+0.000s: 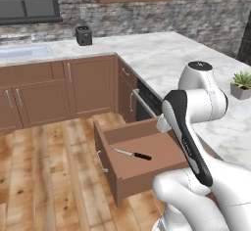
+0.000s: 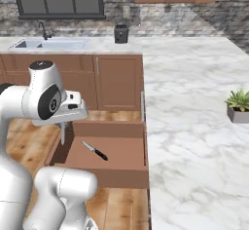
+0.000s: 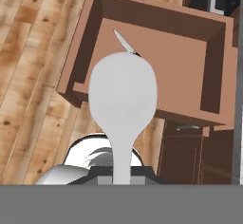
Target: Pick up the metallic utensils from the counter and place them in the open drawer. Make sure not to pick up any wooden utensils.
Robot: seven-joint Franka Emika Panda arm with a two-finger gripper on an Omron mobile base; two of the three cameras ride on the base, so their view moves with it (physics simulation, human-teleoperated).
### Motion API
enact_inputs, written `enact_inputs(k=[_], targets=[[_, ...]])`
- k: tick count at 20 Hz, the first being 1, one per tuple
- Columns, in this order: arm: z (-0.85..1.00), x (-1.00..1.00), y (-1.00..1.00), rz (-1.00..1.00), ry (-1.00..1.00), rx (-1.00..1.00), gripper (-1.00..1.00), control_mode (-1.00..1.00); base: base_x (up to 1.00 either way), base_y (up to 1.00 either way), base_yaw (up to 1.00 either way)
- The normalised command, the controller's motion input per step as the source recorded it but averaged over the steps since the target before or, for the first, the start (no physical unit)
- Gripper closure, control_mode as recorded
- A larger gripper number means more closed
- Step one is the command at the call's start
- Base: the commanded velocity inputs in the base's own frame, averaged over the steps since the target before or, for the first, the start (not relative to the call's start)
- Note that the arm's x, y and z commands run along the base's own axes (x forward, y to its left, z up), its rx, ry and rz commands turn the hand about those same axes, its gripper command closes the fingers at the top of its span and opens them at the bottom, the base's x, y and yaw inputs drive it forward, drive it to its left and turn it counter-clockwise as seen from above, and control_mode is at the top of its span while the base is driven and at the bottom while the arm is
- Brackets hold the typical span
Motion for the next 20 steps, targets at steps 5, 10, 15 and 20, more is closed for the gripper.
enact_inputs(k=[5,10,15,20], targets=[[0.0,0.0,0.0,0.0,0.0,0.0,1.0,1.0,0.34,-0.09,0.14],[0.0,0.0,0.0,0.0,0.0,0.0,1.0,1.0,0.26,-0.14,0.03],[0.0,0.0,0.0,0.0,0.0,0.0,1.0,1.0,-0.21,-0.13,0.0],[0.0,0.0,0.0,0.0,0.0,0.0,1.0,1.0,-0.02,-0.03,0.0]])
